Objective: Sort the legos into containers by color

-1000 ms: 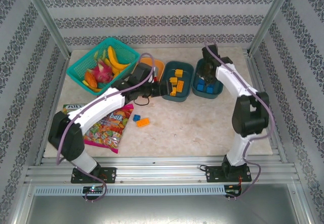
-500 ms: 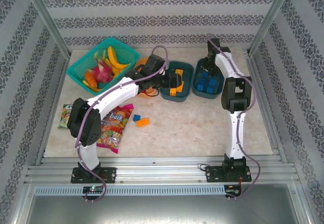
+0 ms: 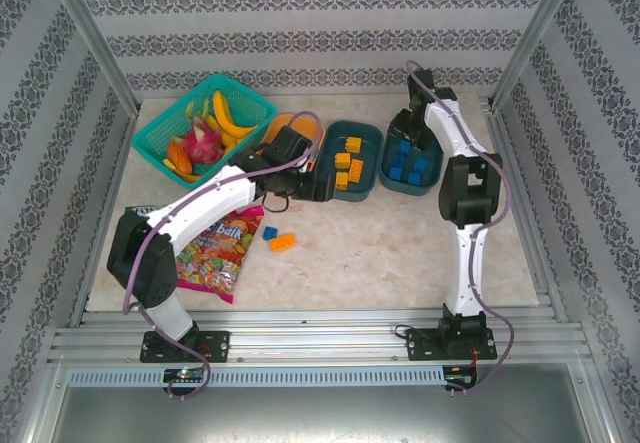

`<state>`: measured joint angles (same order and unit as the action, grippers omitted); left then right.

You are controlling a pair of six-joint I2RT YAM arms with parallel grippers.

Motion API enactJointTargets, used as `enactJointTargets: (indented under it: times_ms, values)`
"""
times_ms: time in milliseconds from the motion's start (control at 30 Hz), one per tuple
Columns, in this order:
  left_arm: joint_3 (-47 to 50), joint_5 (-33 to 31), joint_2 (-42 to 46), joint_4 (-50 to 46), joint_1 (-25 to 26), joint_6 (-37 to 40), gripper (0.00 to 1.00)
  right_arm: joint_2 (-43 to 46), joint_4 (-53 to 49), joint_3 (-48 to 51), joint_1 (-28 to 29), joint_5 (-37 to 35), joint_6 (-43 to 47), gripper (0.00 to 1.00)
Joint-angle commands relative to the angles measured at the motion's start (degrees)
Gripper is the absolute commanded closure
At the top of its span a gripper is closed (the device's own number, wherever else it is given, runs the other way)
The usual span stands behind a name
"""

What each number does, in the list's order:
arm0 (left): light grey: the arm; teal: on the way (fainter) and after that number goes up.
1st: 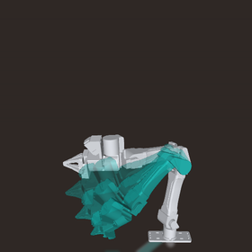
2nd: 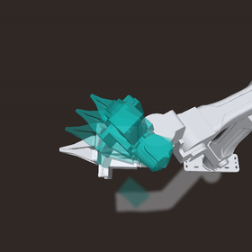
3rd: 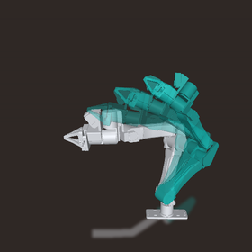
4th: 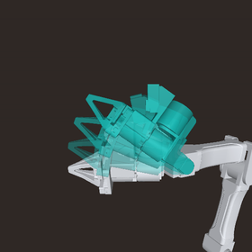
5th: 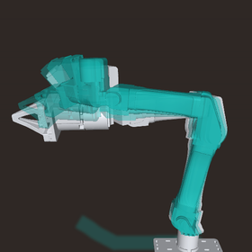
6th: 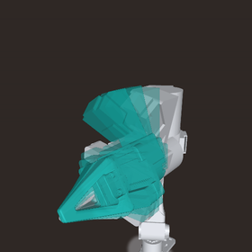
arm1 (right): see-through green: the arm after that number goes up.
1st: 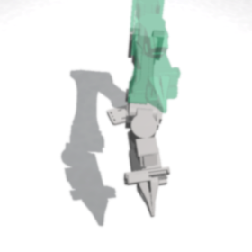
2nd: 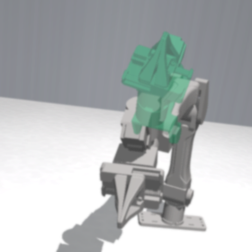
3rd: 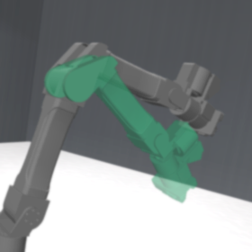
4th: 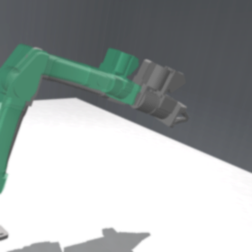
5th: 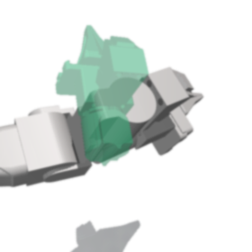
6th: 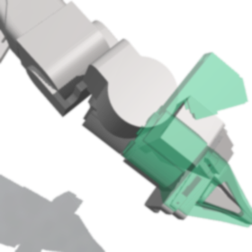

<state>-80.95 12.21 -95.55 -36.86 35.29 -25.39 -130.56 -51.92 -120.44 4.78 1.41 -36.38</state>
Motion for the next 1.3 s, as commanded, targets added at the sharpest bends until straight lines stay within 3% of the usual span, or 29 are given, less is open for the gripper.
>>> enactJointTargets:
  times_ms: [0, 300, 567, 867, 1267]
  values:
    - [3.26, -1.02, 3.35, -9.4, 0.66, 8.88, 0.15, 14.78, 7.22, 8.63, 4.02, 1.9, 2.43, 0.3]
    - [8.34, -2.91, 3.41, -12.9, 0.79, 23.27, 0.17, 46.71, 30.19, 54.4, 15.66, 15.92, 4.2, 0.21]
    - [9.09, -4.75, -1.35, -12.03, 2.12, 31.16, 0.2, 68.44, 29.98, 79.37, 22.18, 22.57, -1.97, 0.18]
    - [10.19, -8.1, -6.63, -10.34, 3.03, 33.16, 0.2, 78.99, 24.95, 85.35, 22.8, 22.58, -4.97, 0.17]
    - [11.12, -10.67, -10.97, -8.06, 4.33, 33.21, 0.22, 79.52, 23.88, 85.51, 22.73, 22.76, -5.29, 0.17]
